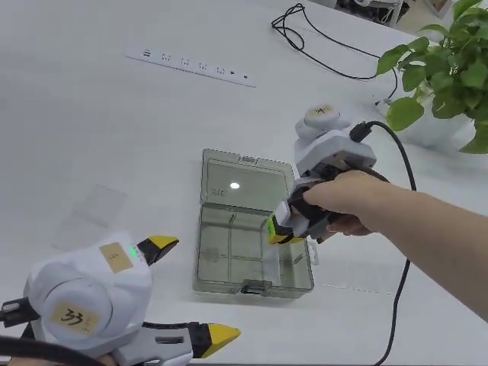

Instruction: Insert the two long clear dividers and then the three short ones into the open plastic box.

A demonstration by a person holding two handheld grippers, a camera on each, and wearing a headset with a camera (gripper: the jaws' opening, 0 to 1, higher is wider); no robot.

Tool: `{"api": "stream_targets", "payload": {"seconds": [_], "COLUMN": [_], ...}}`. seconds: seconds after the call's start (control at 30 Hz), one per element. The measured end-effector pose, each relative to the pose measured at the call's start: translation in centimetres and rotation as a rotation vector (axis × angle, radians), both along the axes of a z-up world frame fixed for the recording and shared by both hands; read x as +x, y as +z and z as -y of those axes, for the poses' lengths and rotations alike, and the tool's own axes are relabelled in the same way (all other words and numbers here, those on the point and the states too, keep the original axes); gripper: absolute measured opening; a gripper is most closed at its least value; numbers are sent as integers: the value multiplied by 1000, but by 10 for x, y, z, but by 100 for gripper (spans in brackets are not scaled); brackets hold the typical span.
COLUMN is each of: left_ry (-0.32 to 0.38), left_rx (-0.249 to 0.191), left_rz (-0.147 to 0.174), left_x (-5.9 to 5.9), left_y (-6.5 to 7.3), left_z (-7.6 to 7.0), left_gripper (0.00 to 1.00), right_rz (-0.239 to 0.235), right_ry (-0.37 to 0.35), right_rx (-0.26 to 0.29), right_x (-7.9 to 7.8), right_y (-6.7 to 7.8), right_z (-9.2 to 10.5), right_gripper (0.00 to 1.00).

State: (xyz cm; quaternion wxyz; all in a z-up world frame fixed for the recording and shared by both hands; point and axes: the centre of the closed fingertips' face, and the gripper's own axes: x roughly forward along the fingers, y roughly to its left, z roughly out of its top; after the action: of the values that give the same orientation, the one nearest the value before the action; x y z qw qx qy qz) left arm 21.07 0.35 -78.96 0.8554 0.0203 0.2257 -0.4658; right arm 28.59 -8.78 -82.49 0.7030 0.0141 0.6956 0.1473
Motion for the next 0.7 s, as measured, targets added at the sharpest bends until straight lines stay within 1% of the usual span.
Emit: {"api": "stream_targets", "payload": {"seconds": [0.13, 0.27, 0.5, 0.6, 0.63, 0.7], "left_ry": [-4, -7, -5, -6, -7, -10], "left_rx": [2, 5, 11, 12, 12, 15], "left_rz": [1, 2, 1, 1, 1, 2], "left_x": [0, 0, -1, -1, -1, -1], "left_y": [0, 0, 0, 1, 1, 1], "left_z": [1, 1, 0, 0, 0, 1], "left_gripper": [84, 84, 84, 84, 84, 84], "right_rz": [3, 12, 20, 22, 30, 47], "right_ry": [1, 25, 41, 41, 30, 32], "right_rx": [4, 10, 27, 51, 69, 75], "right_x": [0, -1, -2, -3, -2, 0], "right_y": [0, 1, 2, 2, 3, 4], "right_z": [-1, -1, -3, -6, -9, -10], "right_gripper": [3, 4, 5, 10, 12, 16]}}
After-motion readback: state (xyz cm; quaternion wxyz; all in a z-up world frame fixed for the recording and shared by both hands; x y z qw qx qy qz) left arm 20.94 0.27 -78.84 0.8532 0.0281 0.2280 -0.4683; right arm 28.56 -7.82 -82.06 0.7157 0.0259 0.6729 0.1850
